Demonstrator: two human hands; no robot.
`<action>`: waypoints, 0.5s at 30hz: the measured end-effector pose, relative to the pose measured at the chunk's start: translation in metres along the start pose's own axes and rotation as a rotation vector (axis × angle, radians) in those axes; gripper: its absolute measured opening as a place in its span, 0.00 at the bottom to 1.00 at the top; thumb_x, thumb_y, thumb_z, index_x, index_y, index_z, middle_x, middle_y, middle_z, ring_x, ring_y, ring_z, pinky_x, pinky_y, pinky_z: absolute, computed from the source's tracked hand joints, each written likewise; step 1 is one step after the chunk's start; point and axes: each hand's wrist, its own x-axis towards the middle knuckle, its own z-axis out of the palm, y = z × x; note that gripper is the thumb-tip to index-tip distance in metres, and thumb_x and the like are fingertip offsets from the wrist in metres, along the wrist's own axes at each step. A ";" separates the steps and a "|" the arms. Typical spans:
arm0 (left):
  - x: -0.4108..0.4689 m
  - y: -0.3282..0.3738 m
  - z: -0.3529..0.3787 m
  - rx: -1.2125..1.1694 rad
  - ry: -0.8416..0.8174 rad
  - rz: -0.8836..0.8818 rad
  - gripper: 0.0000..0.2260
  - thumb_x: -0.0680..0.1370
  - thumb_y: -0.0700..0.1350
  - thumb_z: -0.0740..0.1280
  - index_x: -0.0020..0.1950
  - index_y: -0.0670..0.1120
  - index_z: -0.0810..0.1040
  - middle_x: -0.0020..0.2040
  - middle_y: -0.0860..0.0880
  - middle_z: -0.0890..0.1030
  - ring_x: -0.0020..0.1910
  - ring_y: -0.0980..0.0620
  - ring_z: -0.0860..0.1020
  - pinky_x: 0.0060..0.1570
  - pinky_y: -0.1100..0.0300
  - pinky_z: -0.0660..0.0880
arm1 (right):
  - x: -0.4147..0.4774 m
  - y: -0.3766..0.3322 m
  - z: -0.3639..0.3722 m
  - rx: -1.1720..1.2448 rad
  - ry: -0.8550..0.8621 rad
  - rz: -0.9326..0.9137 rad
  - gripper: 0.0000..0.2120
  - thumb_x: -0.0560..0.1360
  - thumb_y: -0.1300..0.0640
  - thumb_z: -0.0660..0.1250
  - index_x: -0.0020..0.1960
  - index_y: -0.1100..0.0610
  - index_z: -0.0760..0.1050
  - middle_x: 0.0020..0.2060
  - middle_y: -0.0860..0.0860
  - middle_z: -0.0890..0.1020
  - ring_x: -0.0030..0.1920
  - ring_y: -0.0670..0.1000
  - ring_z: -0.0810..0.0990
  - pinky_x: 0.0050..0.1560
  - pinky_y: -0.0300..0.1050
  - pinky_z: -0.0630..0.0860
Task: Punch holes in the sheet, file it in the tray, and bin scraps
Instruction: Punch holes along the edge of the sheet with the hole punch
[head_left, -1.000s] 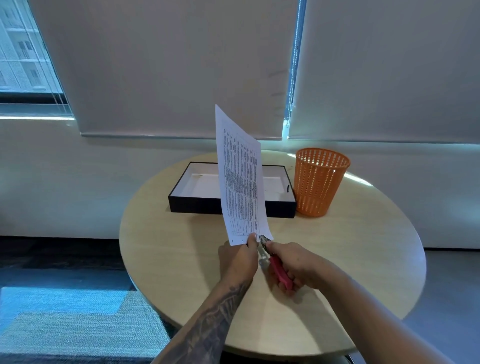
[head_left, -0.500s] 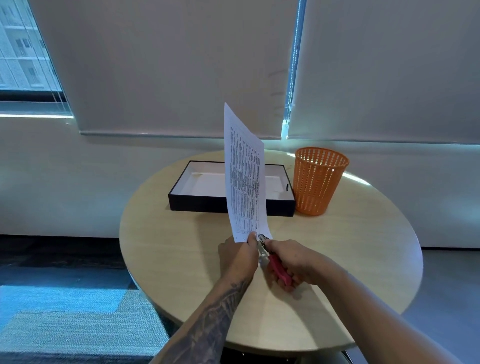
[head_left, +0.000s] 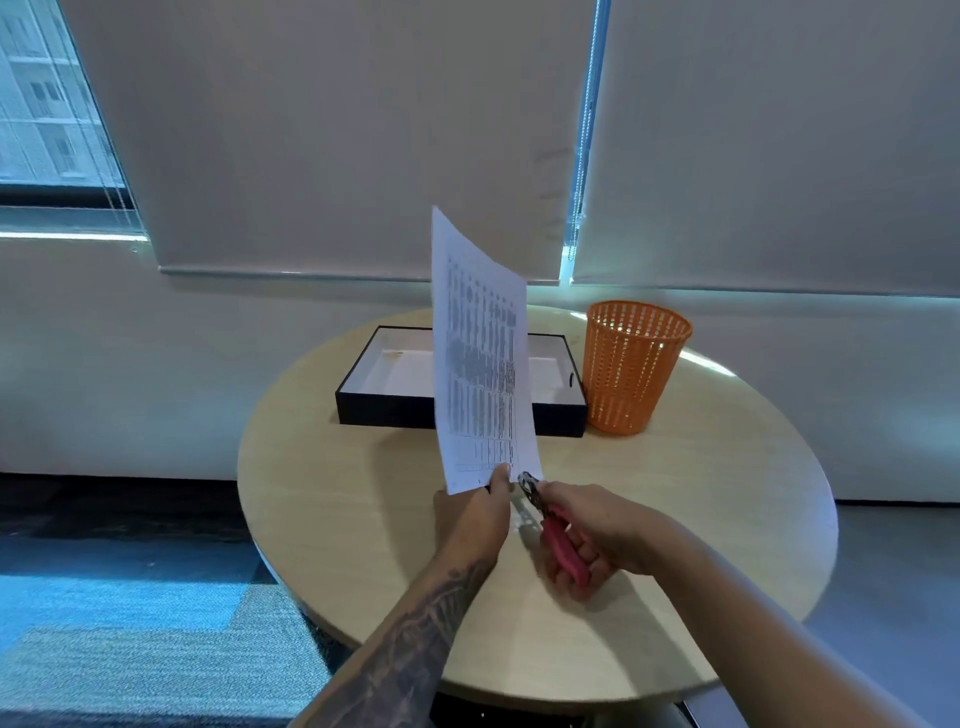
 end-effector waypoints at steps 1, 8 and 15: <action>-0.001 0.001 -0.002 0.015 -0.027 0.014 0.23 0.74 0.66 0.67 0.59 0.51 0.80 0.51 0.54 0.84 0.47 0.56 0.82 0.40 0.65 0.75 | -0.003 0.001 -0.001 -0.018 0.022 0.001 0.28 0.82 0.39 0.52 0.44 0.60 0.78 0.37 0.61 0.84 0.32 0.57 0.82 0.36 0.48 0.81; -0.003 0.013 -0.022 -0.027 -0.127 0.107 0.19 0.79 0.57 0.67 0.36 0.46 0.81 0.30 0.52 0.80 0.31 0.50 0.77 0.36 0.61 0.73 | 0.004 0.027 -0.046 -0.283 0.422 -0.135 0.21 0.80 0.36 0.58 0.46 0.54 0.73 0.40 0.52 0.79 0.35 0.52 0.78 0.35 0.44 0.74; -0.006 0.020 -0.035 0.076 -0.241 0.092 0.21 0.77 0.63 0.66 0.37 0.47 0.84 0.33 0.53 0.82 0.31 0.54 0.78 0.33 0.64 0.75 | 0.023 0.059 -0.054 -0.821 0.800 -0.145 0.22 0.74 0.34 0.62 0.55 0.51 0.77 0.52 0.51 0.78 0.55 0.56 0.76 0.50 0.51 0.75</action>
